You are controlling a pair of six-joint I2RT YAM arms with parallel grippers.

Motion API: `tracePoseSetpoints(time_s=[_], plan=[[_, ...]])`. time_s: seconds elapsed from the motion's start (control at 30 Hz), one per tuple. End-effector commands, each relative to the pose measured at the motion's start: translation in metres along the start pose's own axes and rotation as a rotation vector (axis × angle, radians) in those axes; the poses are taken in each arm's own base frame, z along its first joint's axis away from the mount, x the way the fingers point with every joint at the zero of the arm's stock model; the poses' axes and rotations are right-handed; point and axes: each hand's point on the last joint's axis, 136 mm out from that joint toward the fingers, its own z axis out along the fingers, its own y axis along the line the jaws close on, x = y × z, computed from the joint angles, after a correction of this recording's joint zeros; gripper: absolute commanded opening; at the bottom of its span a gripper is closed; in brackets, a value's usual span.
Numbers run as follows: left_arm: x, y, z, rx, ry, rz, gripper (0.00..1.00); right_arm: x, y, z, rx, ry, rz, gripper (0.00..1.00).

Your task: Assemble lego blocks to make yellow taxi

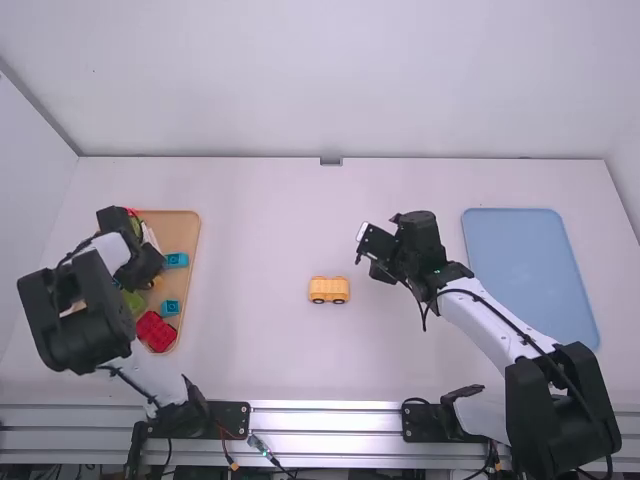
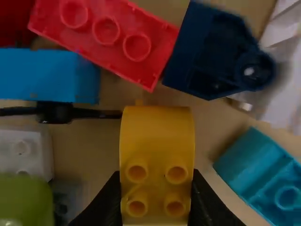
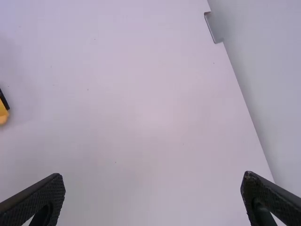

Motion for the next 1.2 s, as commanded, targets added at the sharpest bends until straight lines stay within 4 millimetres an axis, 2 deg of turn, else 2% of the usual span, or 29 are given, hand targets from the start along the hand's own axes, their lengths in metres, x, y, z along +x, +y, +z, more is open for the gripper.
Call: tracePoseSetpoints(time_s=[0.0, 0.07, 0.13, 0.2, 0.23, 0.37, 0.4, 0.5, 0.6, 0.63, 0.77, 1.03, 1.17], plan=[[-0.015, -0.013, -0.034, 0.048, -0.086, 0.019, 0.02, 0.000, -0.002, -0.003, 0.010, 0.000, 0.002, 0.99], [-0.015, -0.022, -0.049, 0.071, -0.122, 0.083, 0.02, 0.000, -0.001, -0.003, 0.009, 0.000, 0.002, 0.99], [-0.010, -0.040, -0.068, 0.106, -0.174, 0.203, 0.02, 0.001, -0.001, -0.003, 0.009, 0.001, 0.002, 0.99], [-0.007, -0.052, -0.076, 0.127, -0.201, 0.277, 0.02, 0.000, -0.001, -0.003, 0.006, -0.001, 0.002, 0.99], [0.002, -0.069, -0.086, 0.152, -0.227, 0.384, 0.02, 0.000, -0.001, -0.003, 0.006, -0.001, 0.002, 0.99], [0.039, -0.111, -0.100, 0.264, -0.215, 0.672, 0.02, 0.000, -0.001, -0.003, 0.005, -0.001, 0.003, 0.99], [0.061, -0.131, -0.106, 0.350, -0.185, 0.828, 0.02, 0.001, 0.000, -0.003, 0.004, 0.001, 0.004, 0.99], [0.100, -0.154, -0.113, 0.469, -0.146, 1.079, 0.02, 0.002, 0.001, -0.003, 0.000, 0.004, 0.008, 0.99], [0.127, -0.165, -0.114, 0.529, -0.132, 1.299, 0.02, 0.004, 0.004, -0.003, -0.015, 0.015, 0.001, 0.99], [0.146, -0.168, -0.115, 0.581, -0.123, 1.445, 0.02, 0.006, 0.006, -0.003, -0.022, 0.020, -0.003, 0.99], [0.193, -0.168, -0.118, 0.746, -0.115, 1.842, 0.02, 0.007, 0.008, -0.003, -0.031, 0.026, -0.002, 0.99], [0.229, -0.184, -0.104, 0.825, -0.119, 2.050, 0.02, 0.007, 0.008, -0.003, -0.030, 0.024, -0.003, 0.99], [0.244, -0.185, -0.083, 0.748, -0.047, 2.126, 0.02, 0.006, 0.009, -0.003, -0.033, 0.023, -0.002, 0.99]])
